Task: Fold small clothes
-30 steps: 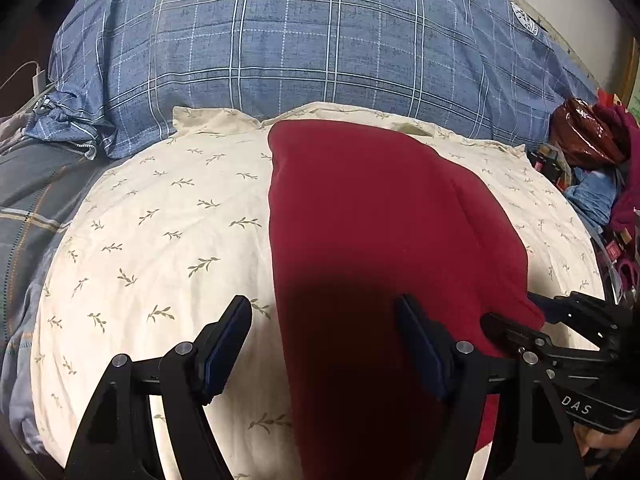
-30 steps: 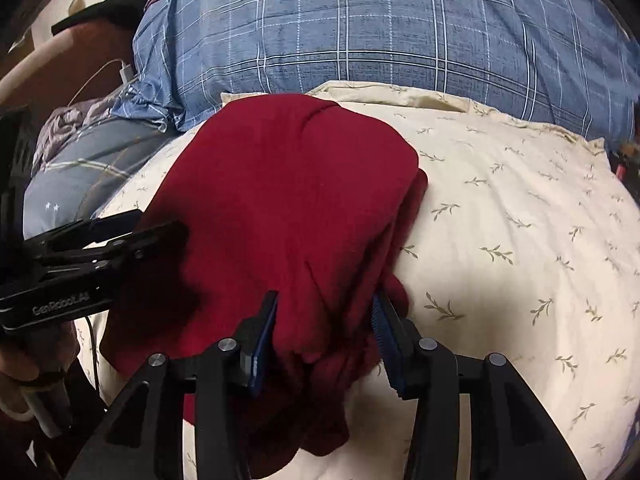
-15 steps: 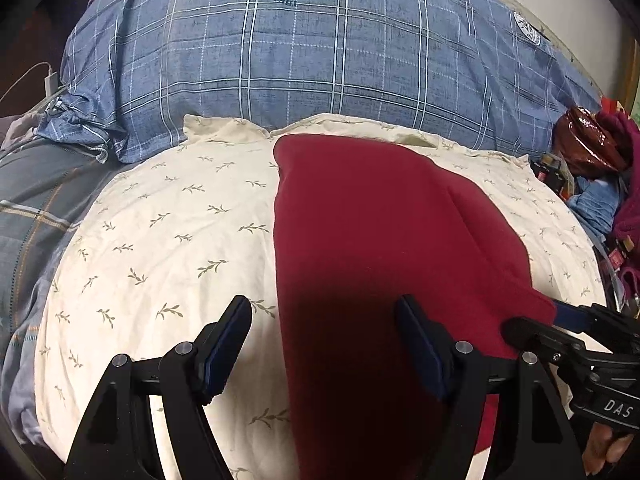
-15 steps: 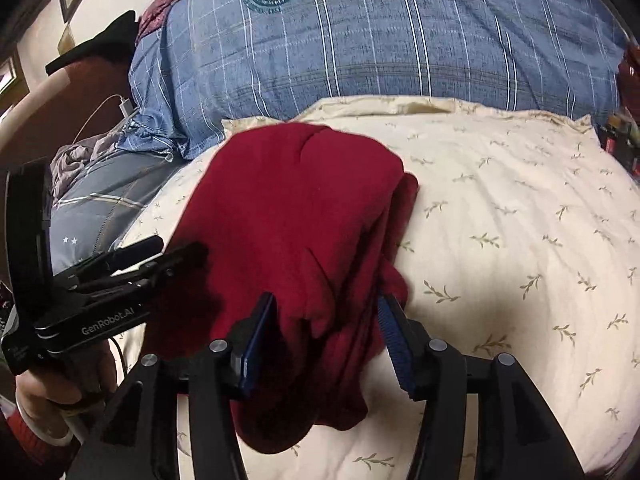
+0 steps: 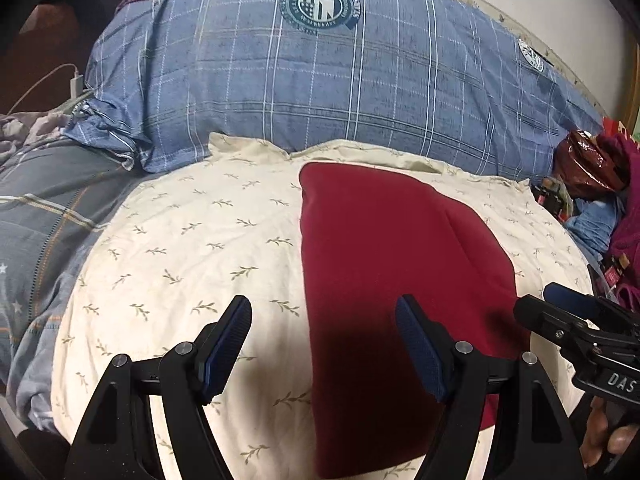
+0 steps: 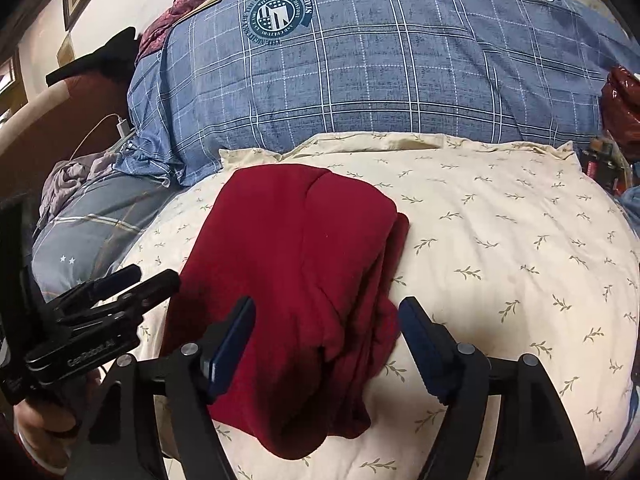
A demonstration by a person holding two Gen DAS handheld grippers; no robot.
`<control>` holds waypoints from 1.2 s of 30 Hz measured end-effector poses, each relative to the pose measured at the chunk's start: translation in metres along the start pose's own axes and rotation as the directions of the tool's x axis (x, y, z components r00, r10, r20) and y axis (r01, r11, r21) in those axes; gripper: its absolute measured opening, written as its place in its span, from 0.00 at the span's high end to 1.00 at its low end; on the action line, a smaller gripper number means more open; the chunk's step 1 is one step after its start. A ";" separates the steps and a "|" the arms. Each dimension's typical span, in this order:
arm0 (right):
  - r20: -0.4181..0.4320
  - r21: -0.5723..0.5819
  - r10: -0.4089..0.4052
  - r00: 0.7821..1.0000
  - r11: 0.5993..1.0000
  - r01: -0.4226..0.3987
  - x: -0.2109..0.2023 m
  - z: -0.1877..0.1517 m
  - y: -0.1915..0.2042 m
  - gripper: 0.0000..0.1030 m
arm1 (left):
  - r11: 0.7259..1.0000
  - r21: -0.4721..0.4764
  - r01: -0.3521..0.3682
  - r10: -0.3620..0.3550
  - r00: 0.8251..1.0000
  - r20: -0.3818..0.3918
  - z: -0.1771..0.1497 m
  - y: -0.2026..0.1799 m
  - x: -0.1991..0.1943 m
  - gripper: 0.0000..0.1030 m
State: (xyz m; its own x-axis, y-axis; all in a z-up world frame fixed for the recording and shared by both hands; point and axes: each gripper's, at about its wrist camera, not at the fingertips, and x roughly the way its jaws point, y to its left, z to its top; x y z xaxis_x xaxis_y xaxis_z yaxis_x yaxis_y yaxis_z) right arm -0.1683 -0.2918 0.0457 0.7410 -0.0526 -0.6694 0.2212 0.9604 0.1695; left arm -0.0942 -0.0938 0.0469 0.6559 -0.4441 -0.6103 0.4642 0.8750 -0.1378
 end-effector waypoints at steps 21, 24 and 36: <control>0.024 -0.016 -0.009 1.000 1.000 0.010 -0.016 -0.006 0.018 0.23 | 1.000 0.016 -0.005 0.005 1.000 0.027 -0.011 0.008 -0.032 0.28; 0.020 -0.020 -0.010 1.000 1.000 0.010 -0.016 -0.006 0.019 0.23 | 1.000 0.022 -0.007 0.007 1.000 0.028 -0.011 0.008 -0.034 0.28; 0.004 -0.016 -0.009 1.000 1.000 0.009 -0.011 -0.009 0.021 0.23 | 0.999 0.042 -0.006 0.005 1.000 0.017 -0.012 0.008 -0.032 0.28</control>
State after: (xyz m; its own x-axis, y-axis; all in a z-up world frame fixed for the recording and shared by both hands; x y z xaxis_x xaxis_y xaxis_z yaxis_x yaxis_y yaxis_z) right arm -0.1777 -0.2688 0.0495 0.7413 -0.0621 -0.6683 0.2180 0.9640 0.1522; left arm -0.1184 -0.0705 0.0557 0.6683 -0.4428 -0.5978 0.4851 0.8686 -0.1011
